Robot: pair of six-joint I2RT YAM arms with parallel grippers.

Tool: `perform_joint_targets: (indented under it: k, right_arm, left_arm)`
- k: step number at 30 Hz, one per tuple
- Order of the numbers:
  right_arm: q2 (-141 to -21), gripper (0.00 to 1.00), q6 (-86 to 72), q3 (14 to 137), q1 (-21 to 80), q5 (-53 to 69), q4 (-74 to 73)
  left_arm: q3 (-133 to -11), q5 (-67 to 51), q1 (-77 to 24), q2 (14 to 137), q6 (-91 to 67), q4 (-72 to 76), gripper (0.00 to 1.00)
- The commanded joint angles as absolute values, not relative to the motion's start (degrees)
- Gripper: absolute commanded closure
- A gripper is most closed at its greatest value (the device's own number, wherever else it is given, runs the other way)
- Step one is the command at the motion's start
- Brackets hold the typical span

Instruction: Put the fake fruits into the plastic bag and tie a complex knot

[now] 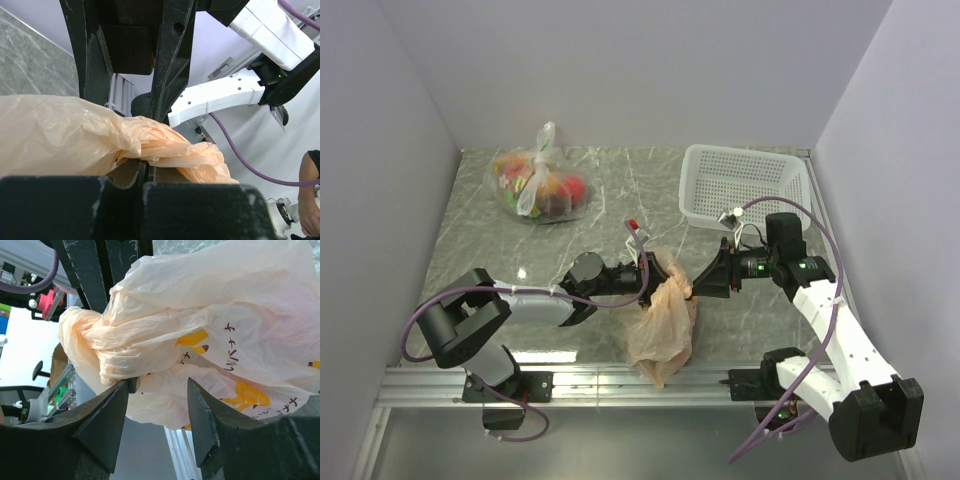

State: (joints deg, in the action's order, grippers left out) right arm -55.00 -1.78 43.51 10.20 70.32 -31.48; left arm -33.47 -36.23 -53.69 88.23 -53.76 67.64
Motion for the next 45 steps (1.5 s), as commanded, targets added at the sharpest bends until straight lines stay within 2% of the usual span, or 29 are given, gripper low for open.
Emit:
perform_joint_targets:
  k: [1,8,23,29,33,41,42,44,45]
  right_arm:
    - [-54.1,0.42,-4.4,44.4,10.6,75.8,-26.2]
    - [-53.9,0.48,-3.4,45.0,10.6,79.3,-27.1]
    - [-56.1,0.50,17.0,49.0,9.5,79.0,-49.7]
    - [-54.7,0.51,11.3,46.1,10.1,76.2,-42.2]
    - [-53.8,0.50,2.4,44.4,13.9,73.7,-30.2]
    - [-55.3,0.48,-2.3,44.4,17.8,69.0,-25.1]
    - [-55.5,0.56,-2.5,44.5,17.8,69.1,-24.4]
    - [-55.5,0.64,-2.6,44.4,17.7,68.5,-24.4]
    - [-55.6,0.75,-2.5,44.4,17.8,68.5,-24.7]
  left_arm:
    - [-34.7,-38.1,-54.4,89.2,-52.4,68.4,1.00]
    - [-34.1,-38.9,-54.5,89.6,-52.6,68.5,1.00]
    - [-33.5,-41.7,-54.0,88.5,-51.0,64.8,1.00]
    - [-35.0,-43.2,-54.2,89.6,-50.8,66.4,1.00]
    - [-36.3,-43.8,-54.8,90.6,-50.6,66.3,1.00]
    - [-37.4,-43.7,-54.8,91.2,-50.2,65.9,1.00]
    - [-37.4,-43.7,-54.8,91.1,-50.1,65.8,1.00]
    - [-37.2,-43.9,-54.8,91.0,-50.1,65.5,0.99]
    - [-37.3,-43.6,-54.8,90.8,-49.8,65.1,0.98]
